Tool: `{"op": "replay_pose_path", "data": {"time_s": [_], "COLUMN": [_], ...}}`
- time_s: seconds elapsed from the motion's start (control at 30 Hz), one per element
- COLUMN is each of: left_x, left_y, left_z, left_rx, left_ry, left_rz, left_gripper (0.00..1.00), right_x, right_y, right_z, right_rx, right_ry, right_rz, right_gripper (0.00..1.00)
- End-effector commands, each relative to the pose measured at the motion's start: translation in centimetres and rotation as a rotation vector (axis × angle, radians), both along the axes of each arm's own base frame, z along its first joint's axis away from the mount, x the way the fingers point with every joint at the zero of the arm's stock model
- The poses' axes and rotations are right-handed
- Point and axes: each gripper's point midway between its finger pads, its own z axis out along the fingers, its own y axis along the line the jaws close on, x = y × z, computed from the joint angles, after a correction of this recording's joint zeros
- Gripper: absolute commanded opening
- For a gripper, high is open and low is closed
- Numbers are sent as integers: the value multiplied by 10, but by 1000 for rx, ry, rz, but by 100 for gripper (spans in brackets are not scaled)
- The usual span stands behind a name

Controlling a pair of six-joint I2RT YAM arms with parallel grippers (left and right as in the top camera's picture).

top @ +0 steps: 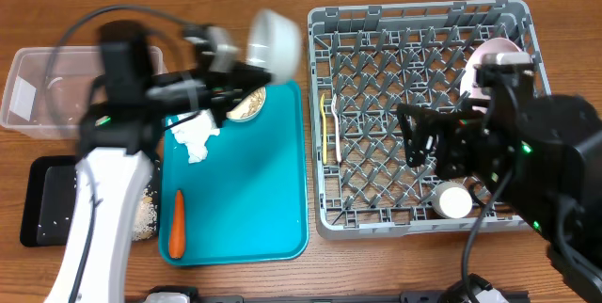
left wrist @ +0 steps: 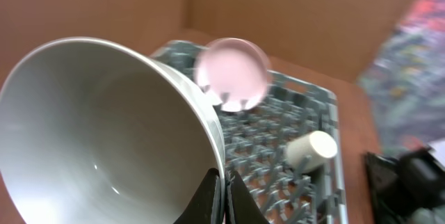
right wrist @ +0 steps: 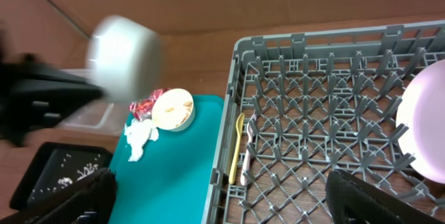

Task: Sort waste into correct bins and load items into the dishwasher rack
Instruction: 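Carry the empty bowl to the rack and set it upside down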

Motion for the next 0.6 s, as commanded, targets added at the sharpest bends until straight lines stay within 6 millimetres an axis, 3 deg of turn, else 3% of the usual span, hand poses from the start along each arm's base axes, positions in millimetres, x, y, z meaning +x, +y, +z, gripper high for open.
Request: {"op": "replay_pose_path", "data": {"time_s": [0.0,0.2,0.33,0.5,0.57], "left_x": [2,20,32,64,72], "left_y": [-35,-80,-102,-112,-113], "left_z": [-21,-60,-74,-97,-97], "left_rx": [-17,-31,-64,-81,-105], "left_ry": [2,21,89,270,322], "left_rz": [-144,-238,-244,-85,-45], "left_gripper": [4,4,4,4,4], "right_x": [-1,-5,-6,-8,-8], "right_y": [-7,-9,-9,-10,-10], "right_z": [6,0,-2,-5,-6], "right_rx": [9,-7,-12,-19,-21], "right_ry": [-13,13,20,34,35], "right_rz": [-32,-33,-33,-32,-32], "right_gripper": [100,100,100,100,100]}}
